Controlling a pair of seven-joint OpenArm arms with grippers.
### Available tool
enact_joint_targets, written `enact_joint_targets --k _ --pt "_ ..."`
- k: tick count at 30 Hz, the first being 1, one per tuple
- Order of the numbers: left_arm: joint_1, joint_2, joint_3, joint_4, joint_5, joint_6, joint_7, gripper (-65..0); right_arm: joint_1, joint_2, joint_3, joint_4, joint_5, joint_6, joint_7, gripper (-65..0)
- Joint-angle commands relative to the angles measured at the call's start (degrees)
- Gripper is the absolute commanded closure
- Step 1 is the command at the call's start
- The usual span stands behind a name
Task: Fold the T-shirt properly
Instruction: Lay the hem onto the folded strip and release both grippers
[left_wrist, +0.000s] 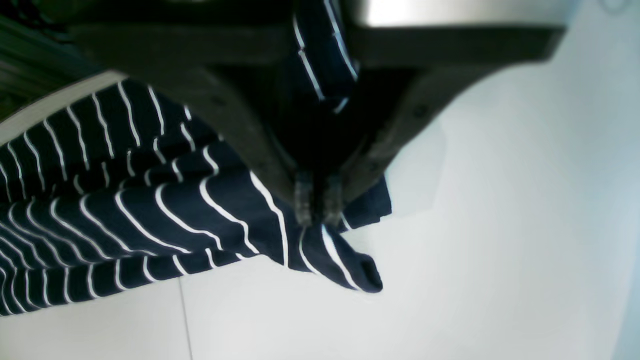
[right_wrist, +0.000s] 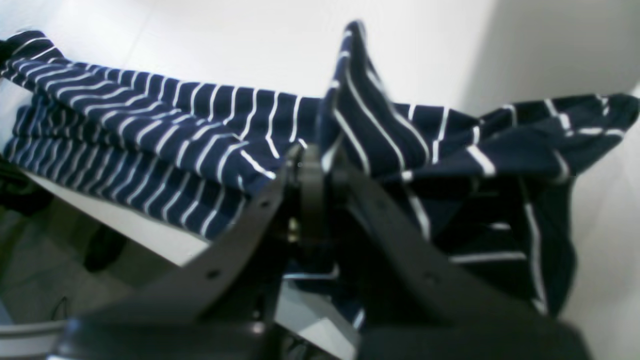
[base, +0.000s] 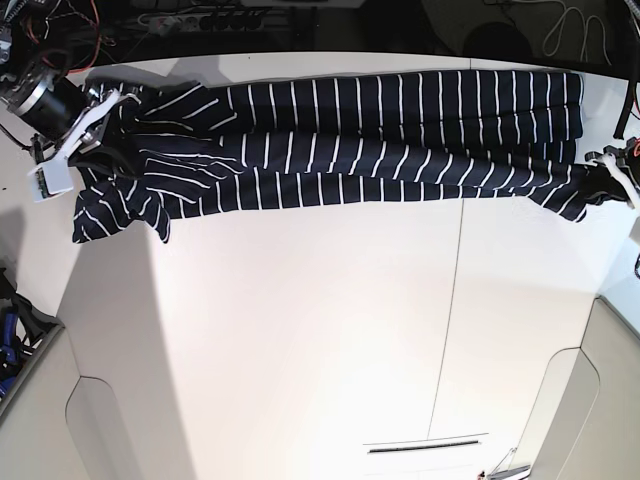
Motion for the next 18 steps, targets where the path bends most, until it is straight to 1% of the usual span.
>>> enact_joint_targets --k 1,5,10,14,18 --pt "-0.3 -1.5 -0.8 0.9 -0.9 -0.3 -0.1 0.0 -0.5 0.6 0.5 1.0 0.9 0.2 1.2 0.0" --pt "1.3 -1.5 -2.0 0.9 -1.0 -0.3 0.2 0.0 -2.1 0.6 0.5 0.8 0.0 0.2 1.3 0.0" --pt "5.0 -1.5 -6.6 0.9 -3.3 -0.3 0.5 0.0 -2.6 0.6 0.5 -1.2 -3.0 -0.1 1.3 0.0" --pt "8.2 -1.5 -9.3 0.9 -7.4 -0.3 1.0 0.0 -2.5 0.6 0.5 -5.3 -2.4 -0.1 1.9 0.0" --pt "10.4 -0.9 -9.3 0.9 -8.0 -0.3 1.0 0.0 -2.2 0.6 0.5 -11.1 -2.5 -0.1 4.0 0.0"
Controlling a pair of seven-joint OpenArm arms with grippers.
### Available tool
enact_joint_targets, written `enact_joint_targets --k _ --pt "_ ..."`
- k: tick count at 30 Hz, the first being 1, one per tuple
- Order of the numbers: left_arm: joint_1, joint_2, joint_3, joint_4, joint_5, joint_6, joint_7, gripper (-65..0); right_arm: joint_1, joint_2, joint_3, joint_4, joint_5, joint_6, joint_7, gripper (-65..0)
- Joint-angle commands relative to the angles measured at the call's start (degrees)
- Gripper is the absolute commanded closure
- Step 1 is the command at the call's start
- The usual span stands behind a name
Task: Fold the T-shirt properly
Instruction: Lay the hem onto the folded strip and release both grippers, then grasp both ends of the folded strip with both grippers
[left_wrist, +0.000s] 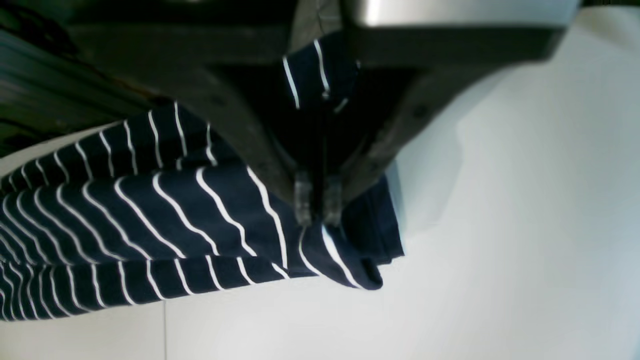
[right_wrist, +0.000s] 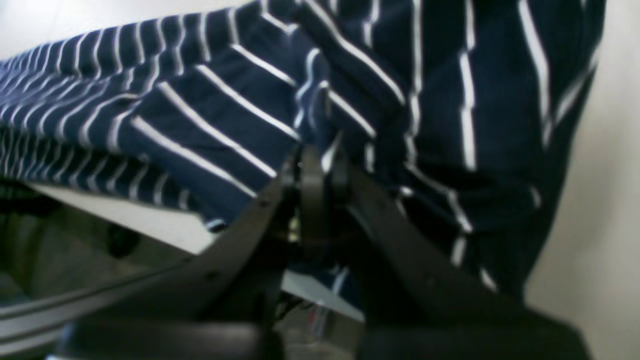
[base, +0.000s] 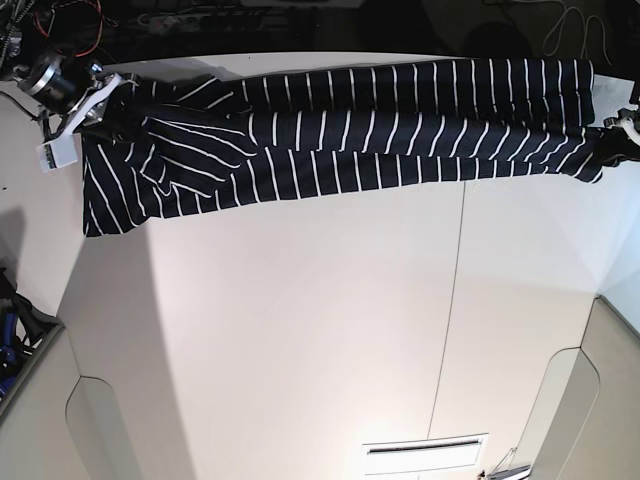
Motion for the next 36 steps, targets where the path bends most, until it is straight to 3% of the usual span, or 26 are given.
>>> enact_joint_targets --k 1,2,3,6,8,10,14,17,21,23,25,26,29,36 --pt "0.1 -1.1 -0.7 0.9 -0.9 -0.3 -0.7 0.0 0.6 0.6 0.5 -0.6 0.6 0.0 1.7 0.0" --pt "0.3 -1.1 -0.7 0.9 -1.0 -0.3 -0.8 0.0 1.2 0.6 0.5 -1.9 0.5 0.1 1.7 0.0" --pt "0.3 -1.1 -0.7 0.9 -1.0 -0.3 -0.8 0.0 1.7 0.7 0.5 -2.9 0.5 0.1 1.7 -6.0" --pt "0.2 -1.1 -0.7 0.8 -0.9 -0.3 -0.7 -11.6 2.7 0.7 0.5 -3.9 0.6 0.1 1.7 -27.7" --pt "0.3 -1.1 -0.7 0.8 -0.8 -0.3 -0.7 -18.7 2.7 0.7 0.5 -3.6 0.6 0.1 1.7 -33.3" --pt "0.3 -1.1 -0.7 0.8 -0.8 -0.3 -0.7 -23.1 2.8 0.7 0.5 -3.0 0.7 0.1 1.6 -33.2" --pt "0.3 -1.1 -1.6 0.9 -1.2 -0.3 -1.3 -23.5 4.2 0.7 2.0 -1.1 3.1 0.1 0.0 -33.2" --pt "0.3 0.1 -5.9 0.9 -2.2 -0.3 -1.5 -23.5 4.4 0.6 4.9 1.7 5.4 0.1 -0.4 -33.2" --pt "0.3 2.8 -12.4 0.8 -5.7 -0.3 2.1 -24.2 4.6 0.6 8.4 4.3 6.3 0.3 -0.1 -32.6" --pt "0.5 3.8 -13.7 0.8 -6.6 -0.3 2.8 -27.3 5.0 0.6 8.4 4.1 6.3 0.3 0.7 -23.3" --pt "1.5 4.5 -13.7 0.8 -6.7 -0.3 1.9 -34.1 5.7 0.6 7.8 3.4 6.1 0.3 0.7 -2.5" --pt "2.1 4.9 -13.7 0.8 -6.7 -0.3 1.0 -37.8 5.9 0.6 7.5 3.0 5.4 0.3 0.9 0.0" --pt "4.2 6.2 -13.6 0.8 -6.6 -0.3 -1.6 -44.1 6.1 0.7 6.2 0.4 1.9 0.3 4.9 0.0" --pt "5.1 7.7 -10.2 0.7 -5.2 -0.3 -3.5 -44.1 10.5 0.7 3.0 -12.0 -0.5 0.3 6.0 0.0"
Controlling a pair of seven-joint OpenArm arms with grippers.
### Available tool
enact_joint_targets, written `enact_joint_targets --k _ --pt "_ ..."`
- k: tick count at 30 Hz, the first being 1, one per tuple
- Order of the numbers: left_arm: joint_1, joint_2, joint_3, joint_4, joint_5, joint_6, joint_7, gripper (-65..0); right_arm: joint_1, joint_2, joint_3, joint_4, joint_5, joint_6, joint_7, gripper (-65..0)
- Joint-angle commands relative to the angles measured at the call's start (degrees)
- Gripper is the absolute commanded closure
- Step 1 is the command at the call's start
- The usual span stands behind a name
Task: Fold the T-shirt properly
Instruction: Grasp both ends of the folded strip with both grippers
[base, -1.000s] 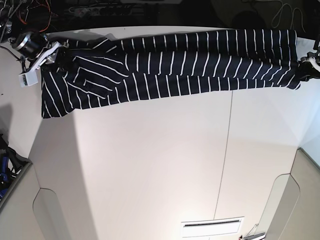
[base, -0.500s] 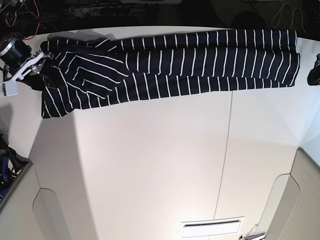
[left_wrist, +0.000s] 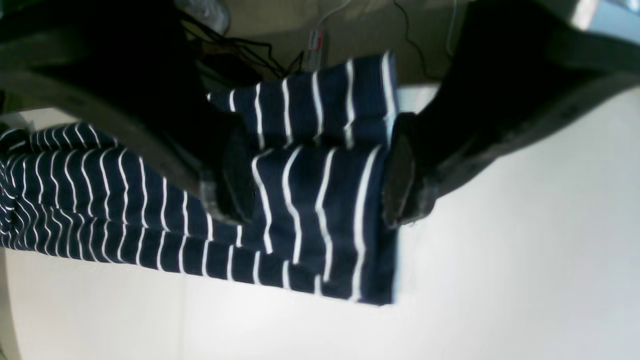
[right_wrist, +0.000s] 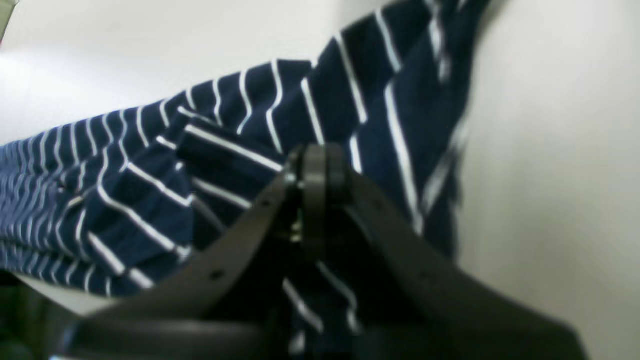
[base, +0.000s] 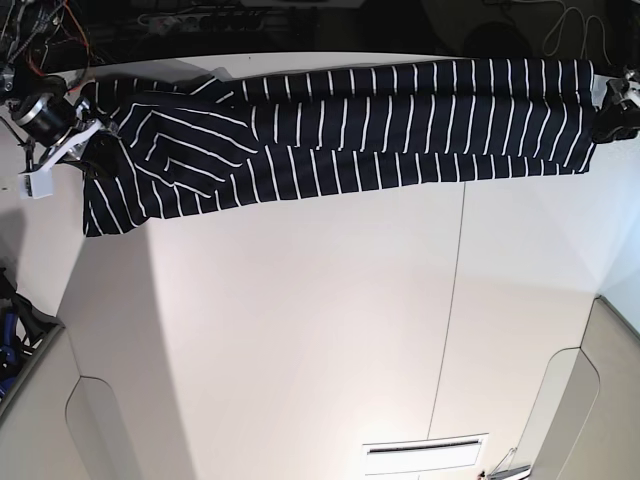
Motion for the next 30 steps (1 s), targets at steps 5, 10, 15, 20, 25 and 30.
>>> enact_joint_targets --k 5,10,15,20,25,30 --pt "0.2 0.2 2.2 -0.1 7.3 -0.3 -6.6 -44.1 2.4 0.7 -0.5 -5.3 0.9 0.2 1.1 0.0" --pt "0.2 0.2 4.1 -3.2 10.0 -0.3 -8.3 -44.1 2.5 0.7 -0.5 -5.7 1.0 0.2 1.1 0.0" --pt "0.2 0.1 4.8 -6.3 10.4 -0.3 -10.2 -44.1 2.5 0.7 -0.5 -5.7 2.5 0.2 1.1 0.0" --pt "0.2 0.2 5.2 -7.5 10.8 -0.3 -10.4 -44.1 2.6 0.7 -0.5 -5.7 2.7 0.2 1.1 0.0" --pt "0.2 0.2 9.2 -7.5 10.8 -0.3 -10.4 -44.1 2.6 0.7 -0.5 -5.7 4.3 0.2 1.1 0.0" --pt "0.2 0.2 14.8 -7.5 10.8 -0.3 -11.1 -44.0 2.6 0.7 -0.5 -5.7 4.4 0.2 0.1 0.0"
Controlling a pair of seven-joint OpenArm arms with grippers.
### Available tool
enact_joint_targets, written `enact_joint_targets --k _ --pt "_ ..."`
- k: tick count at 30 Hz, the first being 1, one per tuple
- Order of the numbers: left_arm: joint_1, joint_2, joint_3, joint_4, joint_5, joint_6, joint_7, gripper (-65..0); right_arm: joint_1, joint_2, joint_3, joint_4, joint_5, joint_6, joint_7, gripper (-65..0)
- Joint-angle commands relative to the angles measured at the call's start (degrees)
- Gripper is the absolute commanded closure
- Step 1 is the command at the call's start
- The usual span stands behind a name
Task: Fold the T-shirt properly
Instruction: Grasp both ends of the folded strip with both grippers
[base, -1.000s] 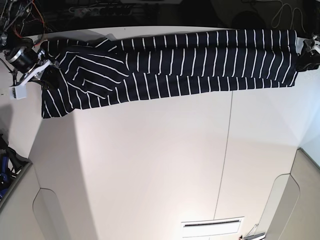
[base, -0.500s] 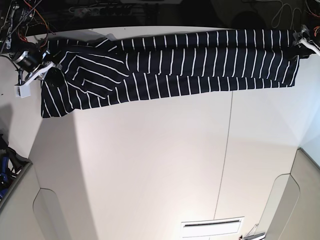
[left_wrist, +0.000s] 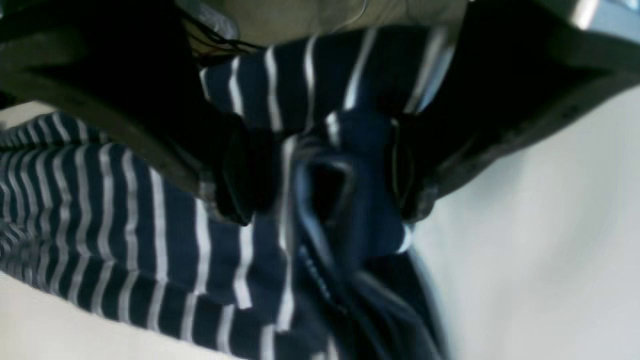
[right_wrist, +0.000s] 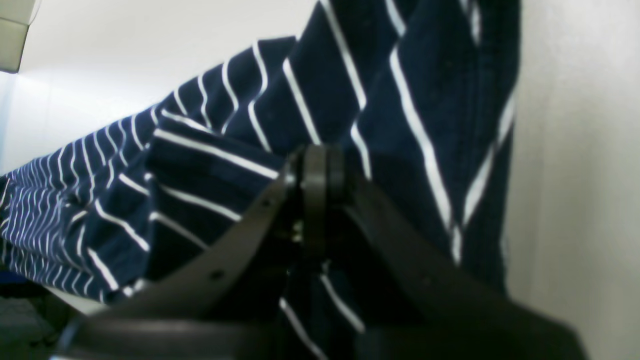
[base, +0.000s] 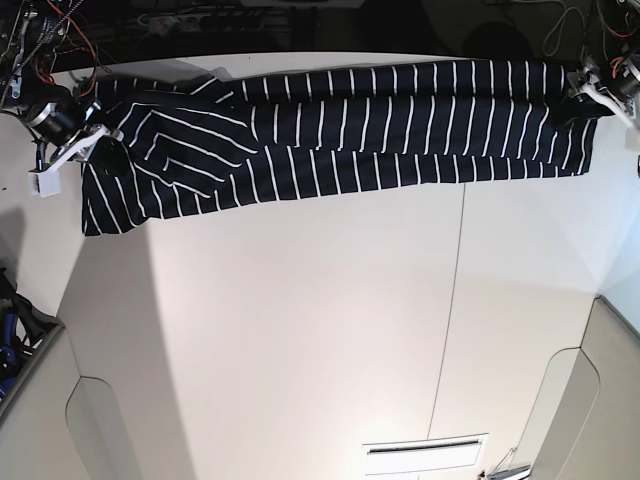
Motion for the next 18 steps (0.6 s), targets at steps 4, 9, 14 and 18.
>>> enact_joint_targets --k 4,9,14,18 --pt "0.1 -0.6 2.5 0.4 0.6 -0.3 0.6 -43.9 0.6 0.7 0.3 0.9 1.3 0.4 0.3 0.0" --pt "-0.1 -0.7 2.7 0.4 0.6 -0.3 0.6 -25.0 0.6 0.7 0.3 0.9 1.8 0.4 0.3 0.0" --pt "-2.3 -0.7 2.6 0.4 0.6 -0.3 -2.0 0.0 1.0 1.0 0.5 1.7 5.6 0.4 -0.3 0.0" --pt "-5.9 -0.8 2.3 0.5 0.8 -0.3 -1.6 0.0 1.6 1.0 2.7 4.3 9.5 0.8 -2.5 0.0"
